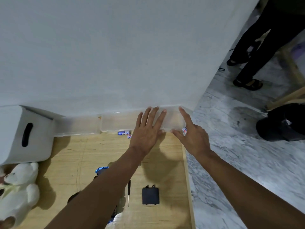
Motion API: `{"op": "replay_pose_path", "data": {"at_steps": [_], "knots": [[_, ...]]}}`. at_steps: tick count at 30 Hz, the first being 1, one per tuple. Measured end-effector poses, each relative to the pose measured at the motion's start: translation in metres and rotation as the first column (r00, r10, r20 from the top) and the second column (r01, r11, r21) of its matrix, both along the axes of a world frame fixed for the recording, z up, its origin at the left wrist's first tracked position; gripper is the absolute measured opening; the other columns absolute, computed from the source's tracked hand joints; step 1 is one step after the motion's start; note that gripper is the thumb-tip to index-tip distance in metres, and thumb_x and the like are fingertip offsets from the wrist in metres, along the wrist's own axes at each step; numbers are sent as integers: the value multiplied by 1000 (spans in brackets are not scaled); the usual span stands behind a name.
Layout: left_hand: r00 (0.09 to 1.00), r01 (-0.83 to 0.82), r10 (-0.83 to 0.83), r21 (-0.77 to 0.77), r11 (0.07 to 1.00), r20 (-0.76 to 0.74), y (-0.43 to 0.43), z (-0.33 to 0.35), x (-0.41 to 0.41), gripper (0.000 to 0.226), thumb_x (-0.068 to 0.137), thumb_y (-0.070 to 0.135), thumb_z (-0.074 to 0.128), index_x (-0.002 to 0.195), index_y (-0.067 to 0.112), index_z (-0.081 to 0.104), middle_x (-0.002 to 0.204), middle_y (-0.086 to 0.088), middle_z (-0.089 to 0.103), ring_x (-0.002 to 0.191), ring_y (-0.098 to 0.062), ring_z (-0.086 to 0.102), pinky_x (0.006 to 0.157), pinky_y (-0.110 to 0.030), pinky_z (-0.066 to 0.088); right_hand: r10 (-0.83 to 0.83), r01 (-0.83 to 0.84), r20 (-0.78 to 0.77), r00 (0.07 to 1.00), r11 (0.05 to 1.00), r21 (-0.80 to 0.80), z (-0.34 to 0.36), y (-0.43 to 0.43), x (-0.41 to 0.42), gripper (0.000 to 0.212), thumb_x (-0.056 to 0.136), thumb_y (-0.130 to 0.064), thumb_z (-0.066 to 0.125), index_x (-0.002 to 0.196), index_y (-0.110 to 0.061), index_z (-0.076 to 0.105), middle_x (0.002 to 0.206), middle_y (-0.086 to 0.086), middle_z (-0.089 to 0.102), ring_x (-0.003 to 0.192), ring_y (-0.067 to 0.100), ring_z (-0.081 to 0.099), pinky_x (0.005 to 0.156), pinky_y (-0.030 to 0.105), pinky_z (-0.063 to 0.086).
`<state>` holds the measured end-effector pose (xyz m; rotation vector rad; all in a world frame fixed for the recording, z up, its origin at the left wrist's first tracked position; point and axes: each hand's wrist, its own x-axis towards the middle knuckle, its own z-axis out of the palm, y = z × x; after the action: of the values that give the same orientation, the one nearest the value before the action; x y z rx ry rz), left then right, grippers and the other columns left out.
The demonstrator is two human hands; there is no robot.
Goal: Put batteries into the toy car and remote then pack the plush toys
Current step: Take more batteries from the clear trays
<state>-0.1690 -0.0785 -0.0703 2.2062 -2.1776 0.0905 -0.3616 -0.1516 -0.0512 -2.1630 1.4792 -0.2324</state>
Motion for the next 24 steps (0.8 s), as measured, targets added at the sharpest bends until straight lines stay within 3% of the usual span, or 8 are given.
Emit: {"op": "replay_pose_path", "data": {"at_steps": [6, 11, 15, 19, 24], "knots": [[1000, -1, 1, -9, 1000, 19, 0, 2, 0, 68, 104, 45, 51, 162, 20, 28, 161, -15, 36, 150, -38, 33, 120, -57, 31, 39, -39, -31, 999, 999, -18, 1, -5, -3, 84, 86, -73, 55, 156, -50, 13, 55, -17, 37, 59, 15, 47, 65, 30, 43], [999, 0, 0, 17, 1000, -34, 1, 6, -2, 63, 104, 41, 36, 162, 17, 31, 161, -17, 36, 150, -40, 32, 119, -57, 33, 20, -22, -43, 999, 999, -39, 5, -1, 4, 85, 88, -57, 66, 157, -43, 18, 54, -16, 37, 63, 23, 58, 67, 33, 49], [997, -26, 25, -13, 1000, -73, 1, 3, -5, 64, 102, 39, 41, 161, 17, 32, 161, -16, 37, 150, -40, 33, 118, -57, 35, -32, 32, -6, 999, 999, -17, -1, 1, 5, 84, 87, -59, 66, 154, -50, 16, 56, -11, 45, 62, 21, 52, 68, 32, 47], [997, -32, 31, -20, 999, -64, 0, 1, -5, 68, 102, 40, 55, 162, 17, 30, 161, -16, 35, 150, -39, 31, 119, -57, 33, 18, -18, 3, 1000, 999, -39, -2, -6, 2, 88, 82, -69, 65, 155, -47, 20, 56, -15, 39, 61, 18, 48, 65, 31, 42], [997, -9, 7, -24, 1000, -76, 1, 1, -3, 64, 105, 42, 44, 162, 17, 29, 162, -15, 34, 151, -38, 29, 120, -57, 29, 40, -41, -20, 999, 997, -61, 0, -9, 0, 88, 83, -65, 68, 156, -43, 24, 59, -15, 36, 64, 20, 50, 64, 31, 42]]}}
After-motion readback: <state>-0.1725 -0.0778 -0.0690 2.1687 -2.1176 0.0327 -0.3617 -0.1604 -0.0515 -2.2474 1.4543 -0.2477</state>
